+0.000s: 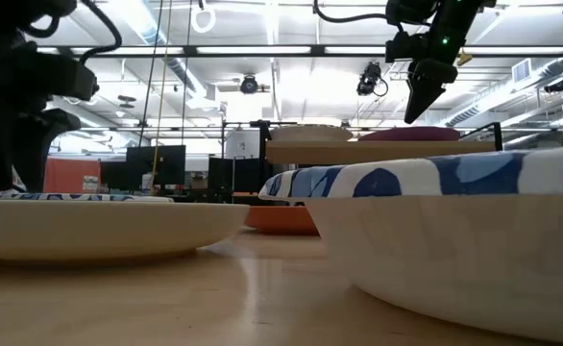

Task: Place and stack plates onto a shelf
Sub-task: Stack the white plate on top of the white plate on the shelf

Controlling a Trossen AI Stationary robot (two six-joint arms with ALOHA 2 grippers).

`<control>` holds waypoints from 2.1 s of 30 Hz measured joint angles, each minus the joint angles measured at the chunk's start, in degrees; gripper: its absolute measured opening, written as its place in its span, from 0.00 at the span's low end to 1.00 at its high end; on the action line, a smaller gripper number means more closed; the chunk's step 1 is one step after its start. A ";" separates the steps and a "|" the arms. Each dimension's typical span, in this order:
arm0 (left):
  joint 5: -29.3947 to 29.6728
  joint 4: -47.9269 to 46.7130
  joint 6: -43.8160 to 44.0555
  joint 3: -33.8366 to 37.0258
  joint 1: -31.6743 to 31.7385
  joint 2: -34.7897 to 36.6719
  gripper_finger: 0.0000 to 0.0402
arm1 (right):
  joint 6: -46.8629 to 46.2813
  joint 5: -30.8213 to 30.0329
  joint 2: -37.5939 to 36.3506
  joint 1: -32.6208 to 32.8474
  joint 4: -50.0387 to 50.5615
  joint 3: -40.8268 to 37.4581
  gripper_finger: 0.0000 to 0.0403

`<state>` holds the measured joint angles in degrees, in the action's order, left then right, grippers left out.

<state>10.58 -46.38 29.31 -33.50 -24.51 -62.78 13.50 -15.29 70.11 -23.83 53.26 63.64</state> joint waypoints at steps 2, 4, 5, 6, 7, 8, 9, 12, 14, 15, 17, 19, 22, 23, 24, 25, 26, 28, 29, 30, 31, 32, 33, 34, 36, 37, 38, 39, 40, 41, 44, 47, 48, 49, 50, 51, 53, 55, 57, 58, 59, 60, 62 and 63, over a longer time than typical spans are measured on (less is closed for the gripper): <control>0.65 0.18 -0.01 0.00 0.00 -1.43 0.48 | 0.00 0.00 0.00 0.01 -0.14 0.00 0.28; 1.28 0.33 -0.01 0.00 0.00 -2.70 0.48 | 0.00 0.00 0.00 0.00 -0.14 0.00 0.28; 1.58 0.46 -0.01 0.00 0.00 -3.35 0.48 | 0.00 0.00 0.00 0.00 -0.12 0.00 0.28; 1.88 0.54 -0.01 0.00 0.00 -3.99 0.48 | 0.00 0.00 0.00 0.00 -0.12 0.00 0.28; 2.24 0.60 -0.03 0.00 0.00 -4.48 0.48 | 0.00 0.00 0.00 0.02 -0.13 0.00 0.28; 2.43 0.73 -0.03 0.00 0.00 -4.95 0.48 | 0.00 0.00 0.00 0.01 -0.12 0.00 0.28; 2.46 0.93 -0.03 0.00 0.00 -5.43 0.48 | 0.00 0.00 0.00 0.01 -0.13 0.00 0.28; 2.50 1.52 -0.04 0.02 0.00 -6.98 0.48 | 0.00 0.00 0.00 0.00 -0.14 0.00 0.28; 2.50 2.03 -0.08 0.02 0.00 -7.89 0.48 | 0.00 0.00 0.00 0.01 -0.15 0.00 0.28; 2.50 2.06 -0.32 0.02 0.00 -8.35 0.48 | 0.00 0.00 0.00 0.01 -0.22 0.00 0.28; 2.50 2.10 -0.56 0.02 0.00 -9.12 0.48 | 0.00 0.00 0.00 0.00 -0.63 0.00 0.28; 2.50 2.06 -0.65 0.02 0.00 -9.40 0.47 | 0.00 0.00 0.00 0.00 -0.97 0.00 0.28; 2.58 2.16 -0.63 0.02 0.00 -9.36 0.43 | 0.00 0.00 0.00 0.00 -1.03 0.00 0.28; 2.65 2.16 -0.63 0.02 0.00 -9.36 0.42 | 0.00 0.00 0.00 0.01 -1.01 0.00 0.28; 2.69 2.16 -0.63 0.02 0.00 -9.36 0.40 | 0.00 0.00 0.00 0.02 -1.03 0.00 0.28; 2.70 2.13 -0.63 0.02 0.00 -9.36 0.38 | 0.00 0.00 0.00 0.01 -1.03 0.00 0.28; 2.73 2.13 -0.63 0.02 0.00 -9.36 0.36 | 0.00 0.00 0.00 0.01 -1.03 0.00 0.28; 2.75 2.13 -0.63 0.02 0.00 -9.36 0.33 | 0.00 0.00 0.00 0.00 -1.06 0.00 0.28; 2.79 2.13 -0.63 0.02 0.00 -9.36 0.31 | 0.00 0.00 0.00 0.00 -1.04 0.00 0.28; 2.81 2.11 -0.63 0.02 0.00 -9.34 0.30 | 0.00 0.00 0.00 0.01 -1.04 0.00 0.28; 2.87 2.09 -0.61 0.02 0.00 -9.34 0.29 | 0.00 0.00 0.00 0.00 -1.06 0.00 0.28; 2.86 2.07 -0.60 0.02 0.00 -9.34 0.27 | 0.00 0.00 0.00 0.02 -1.06 0.00 0.28; 2.92 2.07 -0.60 0.02 0.00 -9.34 0.26 | 0.00 0.00 0.00 0.00 -1.06 0.00 0.28; 2.95 2.07 -0.60 0.02 0.00 -9.34 0.25 | 0.00 0.00 0.00 0.00 -1.06 0.00 0.28; 2.98 2.05 -0.60 0.02 0.00 -9.32 0.24 | 0.00 0.00 0.00 0.01 -1.06 0.00 0.28; 2.98 2.02 -0.60 0.02 0.00 -9.32 0.23 | 0.00 0.00 0.00 0.02 -1.06 0.00 0.28; 3.01 2.02 -0.60 0.02 0.00 -9.29 0.22 | 0.00 0.00 0.00 0.02 -1.06 0.00 0.28; 3.01 1.94 -0.60 0.02 0.00 -9.20 0.22 | 0.00 0.00 0.00 0.00 -1.06 0.00 0.28; 3.03 1.94 -0.58 0.02 0.00 -9.16 0.21 | 0.00 0.00 0.00 0.01 -1.06 0.00 0.28; 3.01 1.96 -0.58 0.02 0.00 -9.16 0.21 | 0.00 0.00 0.00 0.01 -1.07 0.00 0.28; 3.01 1.81 -0.33 -0.06 0.00 -9.16 0.20 | 0.00 0.00 0.00 0.00 -1.08 0.00 0.28; 3.35 0.29 -0.35 -1.66 0.02 -9.18 0.20 | 0.02 0.00 0.00 0.02 -1.06 0.00 0.28; 3.93 -0.58 -0.37 -2.46 0.02 -9.18 0.20 | 0.00 0.00 0.00 0.00 -1.06 0.00 0.28; 4.59 -1.69 -0.41 -3.44 0.00 -9.19 0.20 | 0.00 0.00 0.00 0.02 -1.07 0.00 0.28; 5.23 -3.02 -0.43 -4.58 0.00 -9.21 0.20 | 0.01 0.00 0.00 0.00 -1.07 0.00 0.28; 5.80 -4.52 -0.43 -5.79 0.02 -9.21 0.20 | 0.00 -0.01 0.00 0.02 -1.07 0.00 0.28; 6.39 -7.74 -0.44 -8.34 0.02 -9.21 0.20 | 0.01 0.00 0.00 0.02 -1.08 0.00 0.28; 6.59 -10.06 -0.45 -11.14 0.02 -9.21 0.20 | 0.00 0.00 0.00 0.02 -1.08 0.00 0.28; 6.64 -11.85 -0.45 -14.08 0.02 -9.21 0.20 | 0.00 0.00 0.00 0.00 -1.08 0.00 0.28; 6.82 -12.57 -0.47 -15.44 0.00 -9.21 0.20 | 0.01 -0.01 0.00 0.00 -1.08 0.00 0.28; 7.12 -13.38 -0.52 -16.81 0.00 -9.21 0.20 | 0.02 0.00 0.00 0.01 -1.07 0.00 0.28; 7.57 -14.02 -0.62 -18.09 0.00 -9.21 0.20 | 0.01 -0.02 0.00 0.00 -1.06 0.00 0.28; 8.48 -14.25 -1.65 -20.26 0.20 -9.21 0.20 | 0.01 0.00 0.00 0.00 -1.07 0.00 0.28; 8.69 -14.29 -2.86 -21.28 0.35 -9.21 0.19 | 0.02 -0.02 0.00 0.02 -1.06 0.00 0.28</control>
<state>19.27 -60.68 26.45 -54.78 -24.17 -71.99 13.52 -15.31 70.11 -23.81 52.21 63.64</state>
